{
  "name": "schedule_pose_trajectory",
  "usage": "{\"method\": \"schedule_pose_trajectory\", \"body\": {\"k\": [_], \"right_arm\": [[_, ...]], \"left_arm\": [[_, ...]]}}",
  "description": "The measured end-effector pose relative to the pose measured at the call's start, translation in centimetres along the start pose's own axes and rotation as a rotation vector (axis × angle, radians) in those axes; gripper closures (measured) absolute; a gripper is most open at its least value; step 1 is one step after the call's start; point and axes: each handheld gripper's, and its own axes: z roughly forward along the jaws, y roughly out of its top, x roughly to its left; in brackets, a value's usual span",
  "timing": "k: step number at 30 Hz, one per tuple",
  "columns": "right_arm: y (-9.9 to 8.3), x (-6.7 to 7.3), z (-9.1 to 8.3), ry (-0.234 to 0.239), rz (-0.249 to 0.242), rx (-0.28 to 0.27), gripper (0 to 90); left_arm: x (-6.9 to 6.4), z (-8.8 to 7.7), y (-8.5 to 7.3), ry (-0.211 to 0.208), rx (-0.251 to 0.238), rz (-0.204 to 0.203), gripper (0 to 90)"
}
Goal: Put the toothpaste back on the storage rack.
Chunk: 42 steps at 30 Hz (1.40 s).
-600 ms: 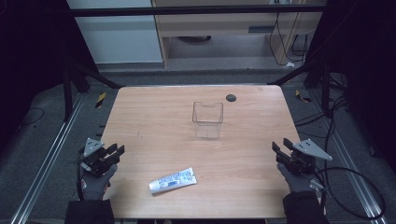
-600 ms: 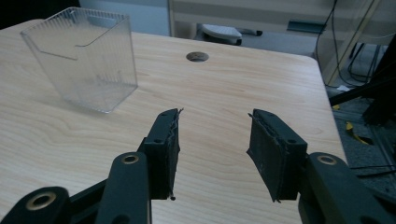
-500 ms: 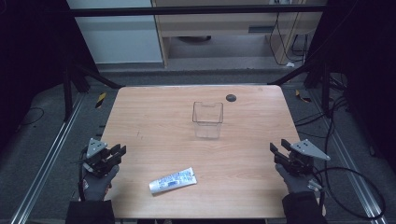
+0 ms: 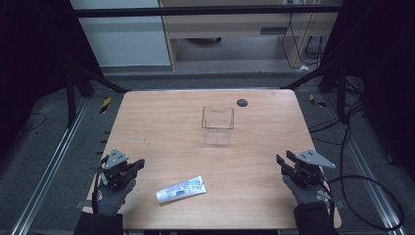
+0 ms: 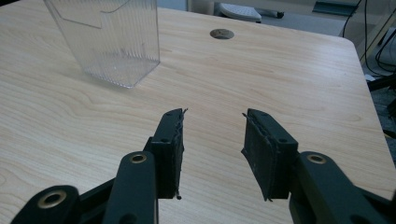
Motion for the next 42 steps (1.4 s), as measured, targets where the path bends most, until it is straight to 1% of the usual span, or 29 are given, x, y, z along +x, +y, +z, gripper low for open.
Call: {"method": "schedule_pose_trajectory", "body": {"k": [5, 6, 7, 9, 10, 11, 14, 17, 19, 22, 28, 29, 31, 32, 33, 35, 42], "right_arm": [[-0.2, 0.2, 0.1, 0.005, -0.007, 0.006, 57.1], [-0.2, 0.2, 0.1, 0.005, -0.007, 0.006, 57.1], [-0.3, 0.3, 0.1, 0.005, -0.002, 0.005, 56.4], [-0.3, 0.3, 0.2, 0.007, 0.003, 0.007, 55.4], [-0.3, 0.3, 0.2, 0.007, 0.003, 0.007, 55.4], [-0.4, 0.2, 0.3, 0.009, 0.006, 0.013, 55.0], [-0.5, 0.3, 0.3, 0.015, 0.013, 0.021, 52.9], [-0.5, 0.3, 0.3, -0.001, 0.006, 0.013, 51.4], [-0.5, 0.3, 0.3, -0.004, 0.008, 0.014, 50.2], [-0.5, 0.2, 0.3, -0.003, 0.022, 0.025, 50.9], [-0.4, 0.4, 0.4, -0.001, 0.012, 0.028, 50.7], [-0.4, 0.4, 0.4, 0.001, 0.003, 0.034, 50.2], [-0.4, 0.6, 0.5, 0.007, 0.005, 0.043, 49.6], [-0.5, 0.6, 0.6, 0.006, -0.001, 0.046, 49.2], [-0.5, 0.6, 0.6, 0.006, -0.001, 0.05, 49.0], [-0.5, 0.6, 0.6, 0.002, -0.006, 0.051, 48.5], [-0.5, 0.5, 0.6, -0.001, -0.002, 0.049, 48.0]], "left_arm": [[-1.3, 1.1, -0.1, -0.065, 0.072, 0.043, 89.5], [-1.3, 1.1, -0.1, -0.065, 0.072, 0.043, 89.6], [-1.6, 1.6, -0.2, -0.092, 0.104, 0.05, 89.6], [-1.8, 1.9, -0.3, -0.114, 0.137, 0.062, 89.6], [-1.8, 1.9, -0.3, -0.114, 0.137, 0.062, 89.6], [-2.1, 2.1, -0.4, -0.131, 0.159, 0.072, 89.6], [-2.5, 2.5, -0.6, -0.147, 0.192, 0.092, 89.6], [-2.9, 2.9, -0.7, -0.16, 0.221, 0.109, 89.6], [-3.1, 3.0, -0.8, -0.163, 0.225, 0.109, 89.6], [-3.5, 3.3, -0.9, -0.177, 0.245, 0.125, 89.6], [-3.9, 3.6, -1.1, -0.193, 0.267, 0.128, 89.7], [-3.9, 3.7, -1.1, -0.198, 0.276, 0.13, 89.6], [-3.9, 3.8, -1.2, -0.202, 0.285, 0.132, 89.6], [-3.9, 3.8, -1.2, -0.202, 0.285, 0.132, 89.7], [-3.9, 3.9, -1.2, -0.212, 0.297, 0.139, 89.7], [-4.1, 4.0, -1.3, -0.215, 0.305, 0.139, 89.7], [-4.1, 3.8, -1.3, -0.217, 0.309, 0.143, 89.6]]}}
